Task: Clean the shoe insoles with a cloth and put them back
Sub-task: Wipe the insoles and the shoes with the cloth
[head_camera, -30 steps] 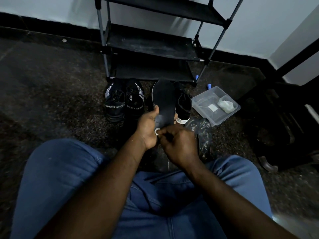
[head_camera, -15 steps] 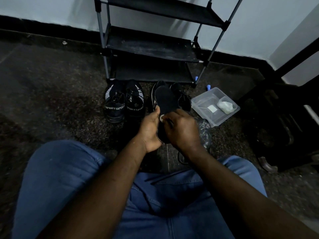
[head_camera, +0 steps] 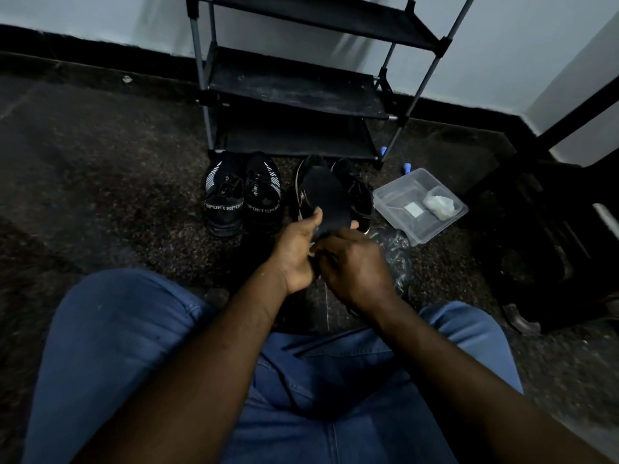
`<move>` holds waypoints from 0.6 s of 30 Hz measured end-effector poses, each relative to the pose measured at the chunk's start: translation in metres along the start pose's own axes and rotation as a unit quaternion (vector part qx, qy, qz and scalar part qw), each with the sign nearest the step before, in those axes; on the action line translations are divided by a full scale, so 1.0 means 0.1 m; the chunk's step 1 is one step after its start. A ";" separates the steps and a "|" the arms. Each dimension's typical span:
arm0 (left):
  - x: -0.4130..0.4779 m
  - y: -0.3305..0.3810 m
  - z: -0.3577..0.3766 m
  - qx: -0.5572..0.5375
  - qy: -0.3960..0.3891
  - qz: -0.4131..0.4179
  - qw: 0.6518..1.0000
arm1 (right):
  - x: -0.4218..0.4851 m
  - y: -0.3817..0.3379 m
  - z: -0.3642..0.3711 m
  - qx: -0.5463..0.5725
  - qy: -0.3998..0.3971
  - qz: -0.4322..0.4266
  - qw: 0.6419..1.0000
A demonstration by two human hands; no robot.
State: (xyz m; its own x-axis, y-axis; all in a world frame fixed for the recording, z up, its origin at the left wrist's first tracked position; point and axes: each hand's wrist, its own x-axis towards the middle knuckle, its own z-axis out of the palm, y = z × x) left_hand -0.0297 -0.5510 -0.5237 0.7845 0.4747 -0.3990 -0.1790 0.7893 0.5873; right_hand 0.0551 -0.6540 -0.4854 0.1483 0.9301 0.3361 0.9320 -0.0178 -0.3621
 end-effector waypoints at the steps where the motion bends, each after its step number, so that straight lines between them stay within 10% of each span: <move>1: 0.00 -0.01 0.01 0.006 0.002 -0.008 1.000 | 0.04 0.00 -0.03 -0.007 0.011 0.007 1.000; 18: 0.04 0.06 -0.02 0.009 0.027 0.025 0.999 | 0.25 0.06 -0.11 -0.012 0.047 0.019 0.999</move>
State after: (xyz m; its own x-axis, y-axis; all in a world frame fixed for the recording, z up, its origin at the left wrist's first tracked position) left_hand -0.0290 -0.5437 -0.5237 0.7416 0.5335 -0.4067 -0.2052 0.7576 0.6196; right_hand 0.0678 -0.6346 -0.4693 0.2134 0.8896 0.4038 0.9327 -0.0625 -0.3551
